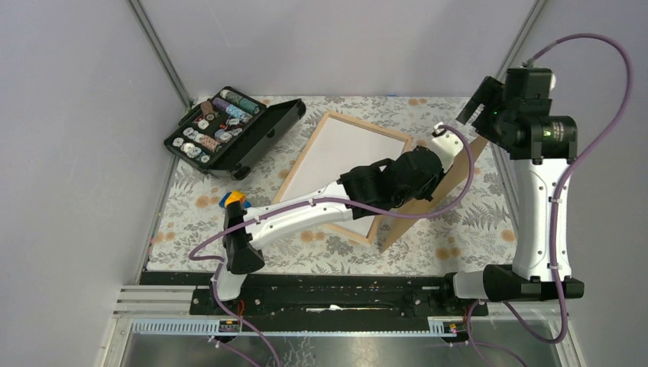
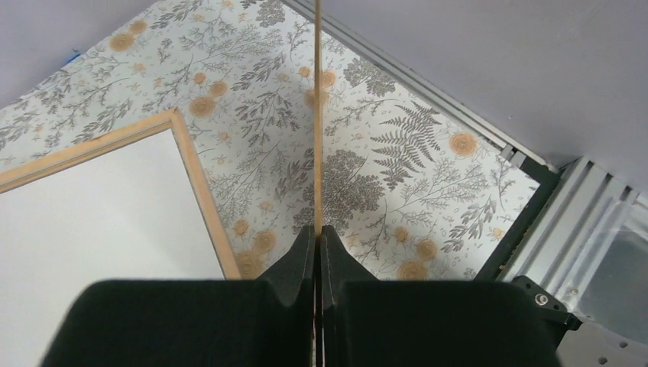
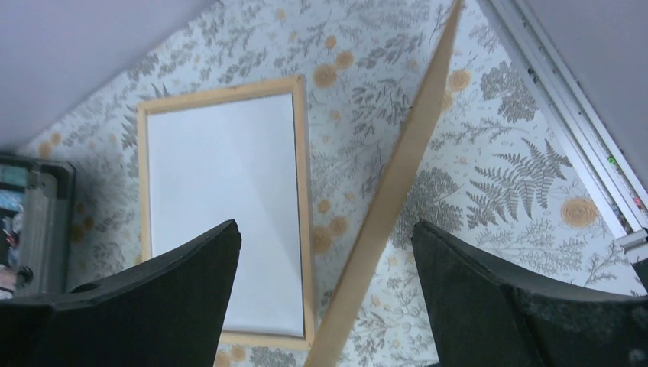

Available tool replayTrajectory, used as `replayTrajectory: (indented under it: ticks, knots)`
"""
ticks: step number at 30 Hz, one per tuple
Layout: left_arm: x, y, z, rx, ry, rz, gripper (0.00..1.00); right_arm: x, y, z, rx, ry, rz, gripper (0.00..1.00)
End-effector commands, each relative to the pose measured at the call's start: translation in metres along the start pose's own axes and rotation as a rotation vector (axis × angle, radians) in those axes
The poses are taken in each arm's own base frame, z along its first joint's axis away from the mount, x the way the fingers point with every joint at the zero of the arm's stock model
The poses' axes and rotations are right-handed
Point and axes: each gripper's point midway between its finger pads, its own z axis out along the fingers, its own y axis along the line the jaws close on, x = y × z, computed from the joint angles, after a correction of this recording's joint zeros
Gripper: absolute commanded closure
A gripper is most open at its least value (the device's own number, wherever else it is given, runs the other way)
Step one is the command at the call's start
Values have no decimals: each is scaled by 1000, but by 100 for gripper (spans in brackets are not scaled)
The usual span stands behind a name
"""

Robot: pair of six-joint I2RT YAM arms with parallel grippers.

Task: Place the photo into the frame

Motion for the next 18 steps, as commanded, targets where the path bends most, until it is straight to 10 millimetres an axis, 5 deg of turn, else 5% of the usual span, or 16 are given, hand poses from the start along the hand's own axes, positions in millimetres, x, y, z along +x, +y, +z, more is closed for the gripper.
replayTrajectory:
  ticks: [1, 9, 18]
  knots:
    - [-36, 4, -9, -55, -105, 14, 100, 14, -18, -5, 124, 0, -13, 11]
    - [-23, -10, -7, -42, -83, 36, 100, 60, -31, 17, 115, 47, 14, 11]
    - [-26, -29, -18, 4, -93, 56, 100, 68, -32, 29, 117, 31, 75, 36]
